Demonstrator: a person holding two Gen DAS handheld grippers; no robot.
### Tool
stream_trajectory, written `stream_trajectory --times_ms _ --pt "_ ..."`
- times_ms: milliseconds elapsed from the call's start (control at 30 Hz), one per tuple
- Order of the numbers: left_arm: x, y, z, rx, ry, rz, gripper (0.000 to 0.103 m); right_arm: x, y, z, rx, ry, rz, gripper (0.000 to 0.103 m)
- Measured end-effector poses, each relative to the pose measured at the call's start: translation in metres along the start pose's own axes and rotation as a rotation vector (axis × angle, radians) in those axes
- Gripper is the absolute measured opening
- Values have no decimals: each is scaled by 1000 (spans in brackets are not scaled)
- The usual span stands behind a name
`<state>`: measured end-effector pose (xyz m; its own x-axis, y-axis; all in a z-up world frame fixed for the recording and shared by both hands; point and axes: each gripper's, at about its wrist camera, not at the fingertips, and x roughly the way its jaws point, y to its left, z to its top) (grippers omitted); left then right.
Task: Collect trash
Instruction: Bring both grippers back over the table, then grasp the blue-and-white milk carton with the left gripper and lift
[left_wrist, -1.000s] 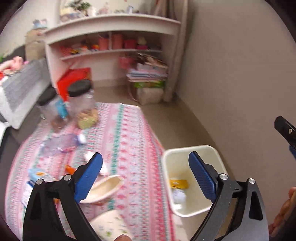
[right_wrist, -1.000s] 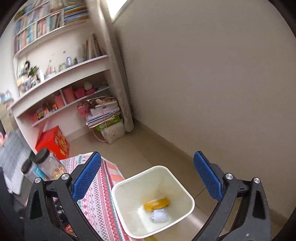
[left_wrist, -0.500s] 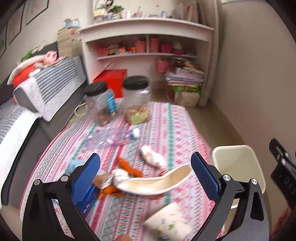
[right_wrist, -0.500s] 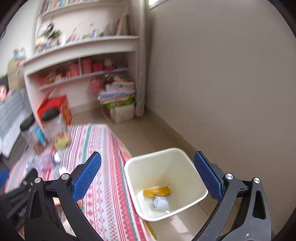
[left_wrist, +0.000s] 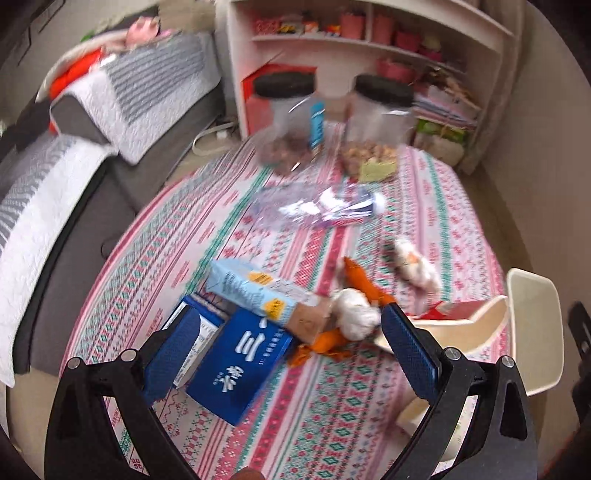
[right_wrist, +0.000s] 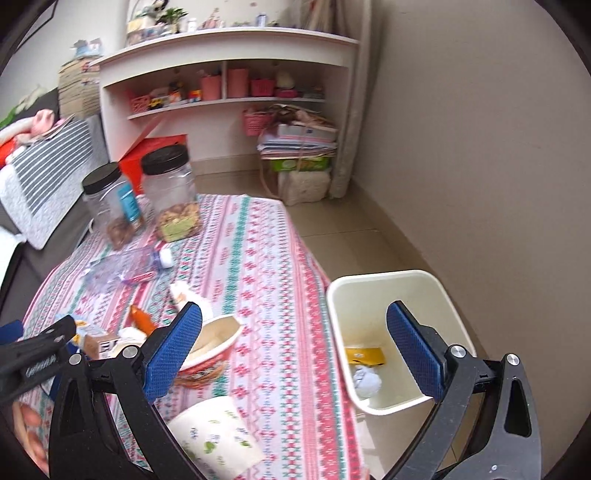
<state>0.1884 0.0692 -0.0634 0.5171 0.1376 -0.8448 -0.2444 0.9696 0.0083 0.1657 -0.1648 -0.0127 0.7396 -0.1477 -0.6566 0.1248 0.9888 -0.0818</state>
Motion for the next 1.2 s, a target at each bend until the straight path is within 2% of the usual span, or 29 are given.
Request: stream_trajectory --times_ms 133,233,367,467,533,633,833,967,1067,1133,1200 --pt "51 37 19 -163 137 -30 95 5 13 -1 -42 23 46 96" --pt "81 54 24 -268 212 -56 95 8 20 -2 -86 29 81 96" --pt "112 63 28 -355 296 -141 93 17 27 -3 -150 62 109 96" --pt "119 54 27 -341 331 -223 66 24 31 -5 -180 101 136 96" --pt "117 45 27 -312 344 -259 40 26 34 -6 -190 118 155 96" --pt "101 42 29 -285 304 -312 25 25 41 -9 -199 137 198 96" --pt "42 53 38 -232 173 -368 25 21 66 -16 -237 186 298 96" --pt "-7 77 38 -174 43 -275 25 19 99 -27 -266 271 416 96" --pt "-35 94 38 -144 -52 -200 25 24 129 -44 -245 396 507 96" --pt "-52 108 38 -125 -108 -154 25 32 145 -58 -193 486 526 96" --pt "-66 121 37 -115 -154 -126 25 40 159 -67 -136 540 501 96"
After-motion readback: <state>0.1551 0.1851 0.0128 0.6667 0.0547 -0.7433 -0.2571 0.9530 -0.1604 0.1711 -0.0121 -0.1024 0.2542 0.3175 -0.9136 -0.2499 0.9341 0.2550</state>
